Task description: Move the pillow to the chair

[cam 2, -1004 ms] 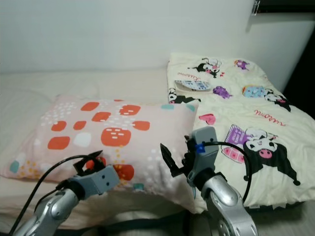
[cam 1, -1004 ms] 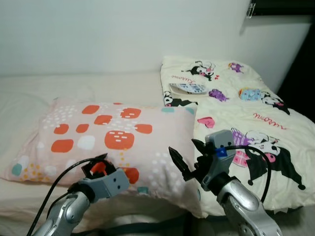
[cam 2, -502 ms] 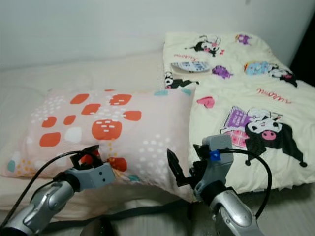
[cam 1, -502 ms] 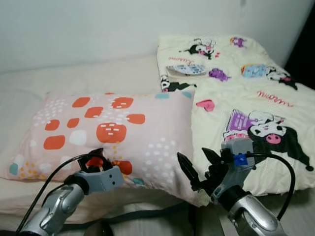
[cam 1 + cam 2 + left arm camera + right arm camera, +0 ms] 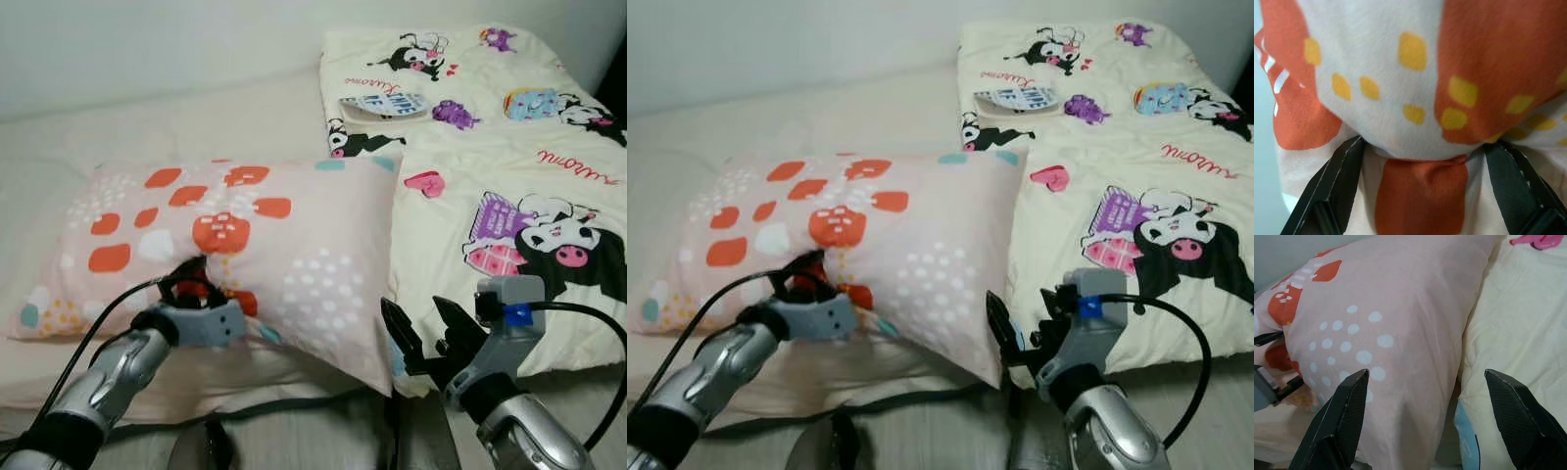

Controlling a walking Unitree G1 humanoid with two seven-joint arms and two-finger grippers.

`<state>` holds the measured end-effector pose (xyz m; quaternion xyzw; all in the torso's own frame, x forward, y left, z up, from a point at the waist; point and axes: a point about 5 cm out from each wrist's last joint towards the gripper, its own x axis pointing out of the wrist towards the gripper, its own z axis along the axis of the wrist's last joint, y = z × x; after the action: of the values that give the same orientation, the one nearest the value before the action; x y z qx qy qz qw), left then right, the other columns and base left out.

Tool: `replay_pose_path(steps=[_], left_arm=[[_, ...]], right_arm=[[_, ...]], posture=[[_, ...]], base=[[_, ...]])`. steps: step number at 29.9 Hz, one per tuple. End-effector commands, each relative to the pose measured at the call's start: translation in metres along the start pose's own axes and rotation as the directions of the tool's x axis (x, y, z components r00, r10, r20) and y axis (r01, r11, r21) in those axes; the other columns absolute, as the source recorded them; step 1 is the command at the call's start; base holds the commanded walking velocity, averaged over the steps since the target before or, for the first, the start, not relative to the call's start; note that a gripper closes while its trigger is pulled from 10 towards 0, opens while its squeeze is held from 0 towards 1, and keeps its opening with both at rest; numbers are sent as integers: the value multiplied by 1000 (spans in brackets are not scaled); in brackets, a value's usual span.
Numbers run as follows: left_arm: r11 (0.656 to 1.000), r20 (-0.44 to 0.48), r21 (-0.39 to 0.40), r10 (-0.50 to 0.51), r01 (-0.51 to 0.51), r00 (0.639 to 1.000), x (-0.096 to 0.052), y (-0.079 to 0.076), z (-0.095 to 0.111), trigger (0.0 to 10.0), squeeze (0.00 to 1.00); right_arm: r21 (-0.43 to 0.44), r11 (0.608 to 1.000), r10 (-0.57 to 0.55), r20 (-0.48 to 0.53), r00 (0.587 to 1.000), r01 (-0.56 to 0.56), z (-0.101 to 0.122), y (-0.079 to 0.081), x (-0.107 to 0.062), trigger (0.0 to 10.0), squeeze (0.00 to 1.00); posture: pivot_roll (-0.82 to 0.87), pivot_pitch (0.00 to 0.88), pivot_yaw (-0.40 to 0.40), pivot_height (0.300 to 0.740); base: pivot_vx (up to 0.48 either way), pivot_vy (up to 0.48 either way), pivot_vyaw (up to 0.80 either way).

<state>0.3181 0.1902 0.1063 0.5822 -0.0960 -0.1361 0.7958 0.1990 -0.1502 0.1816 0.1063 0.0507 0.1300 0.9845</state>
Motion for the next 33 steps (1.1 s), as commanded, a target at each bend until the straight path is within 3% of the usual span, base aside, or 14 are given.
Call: replay_pose_path(steps=[1,6,7,8,18,22,27,30,31,33], left_arm=[[1000,-67,10,-9,10,998,-1,-7,-10,10000,0],[1000,-83,5,-7,8,997,1,-7,-12,10000,0],[1000,-100,3,-10,10,995,4,-7,-14,3333,0],[1000,-111,4,-9,10,994,7,-5,-16,0,0],[999,-111,34,22,-18,994,15,6,-21,0,0],[999,-81,41,20,-16,997,10,5,-22,0,0],[999,-109,29,39,-36,993,5,9,-31,0,0],[983,-146,-89,146,-160,978,9,31,-34,0,0],[983,-146,-89,146,-160,978,9,31,-34,0,0],[906,-176,-296,259,-302,950,15,56,-28,0,0]], right_arm=[[10,1000,9,6,1000,-9,3,5,-2,10000,0],[11,1000,6,10,1000,-6,5,5,-2,10000,0],[12,1000,2,17,1000,-2,7,5,-2,10000,0],[14,1000,0,22,1000,0,9,4,-2,10000,0],[22,1000,3,30,1000,-3,14,5,0,10000,0],[25,1000,14,32,999,-15,16,8,2,10000,0],[28,999,21,36,999,-22,17,9,5,10000,0],[35,999,37,36,999,-38,18,10,9,10000,0],[35,999,37,36,999,-38,18,10,9,10000,0],[40,998,49,34,998,-51,17,10,12,10000,0]], posture=[[-123,268,140,382],[-126,270,139,382],[-135,271,139,382],[-135,270,138,382],[-137,261,136,382],[-137,249,134,382],[-134,238,130,382],[-131,221,124,382],[-131,221,124,382],[-119,199,114,382]], base=[[0,0,0],[0,0,0],[0,0,0],[0,0,0],[0,0,0],[0,0,0],[0,0,0],[0,0,0],[0,0,0],[0,0,0]])
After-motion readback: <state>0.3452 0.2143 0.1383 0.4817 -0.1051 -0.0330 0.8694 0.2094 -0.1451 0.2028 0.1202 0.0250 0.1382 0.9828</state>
